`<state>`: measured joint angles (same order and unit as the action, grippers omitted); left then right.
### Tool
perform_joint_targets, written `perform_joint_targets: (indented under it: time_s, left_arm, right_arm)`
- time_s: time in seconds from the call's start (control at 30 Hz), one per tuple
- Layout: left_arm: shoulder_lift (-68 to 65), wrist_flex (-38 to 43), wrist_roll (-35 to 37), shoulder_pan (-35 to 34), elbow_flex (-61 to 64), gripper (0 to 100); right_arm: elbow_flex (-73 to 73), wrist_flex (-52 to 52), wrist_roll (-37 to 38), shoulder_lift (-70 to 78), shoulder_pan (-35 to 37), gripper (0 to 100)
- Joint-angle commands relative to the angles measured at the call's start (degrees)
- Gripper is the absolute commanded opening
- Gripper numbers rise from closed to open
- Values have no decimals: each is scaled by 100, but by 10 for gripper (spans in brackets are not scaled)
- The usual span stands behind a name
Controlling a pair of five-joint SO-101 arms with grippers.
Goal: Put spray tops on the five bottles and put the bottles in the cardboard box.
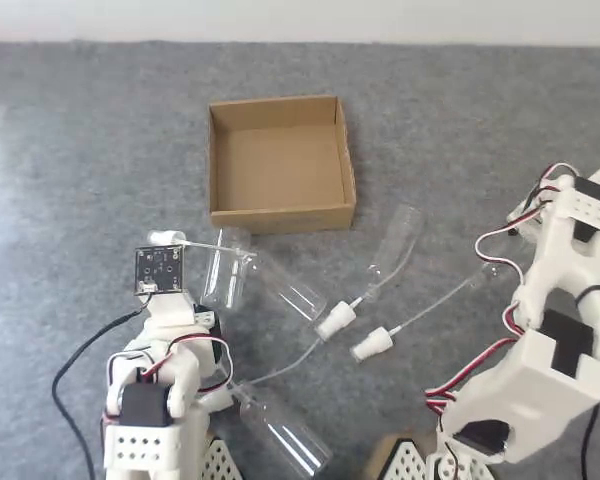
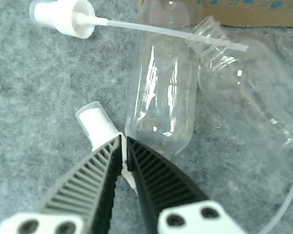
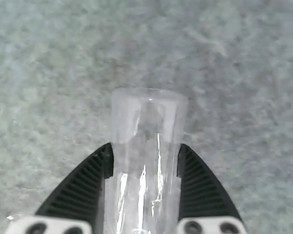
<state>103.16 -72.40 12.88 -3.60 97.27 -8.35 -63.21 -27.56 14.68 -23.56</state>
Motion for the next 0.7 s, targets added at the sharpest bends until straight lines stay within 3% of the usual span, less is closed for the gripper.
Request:
perform_joint_targets:
  time_s: [0.0,0.27,0.47,0.67]
  left_arm:
    - [132,9,44,0,-75,13]
    - [132,9,44,0,-75,13]
    - [132,9,44,0,-75,13]
    - [132,9,44,0,-75,13]
  right_arm:
    - [281,-286,-193,-444,-268,39]
    - [281,-804,-2725,-567,-523,42]
    - [281,-1121,-3332,-567,-523,42]
    - [299,-1235,-3437,-567,-532,72]
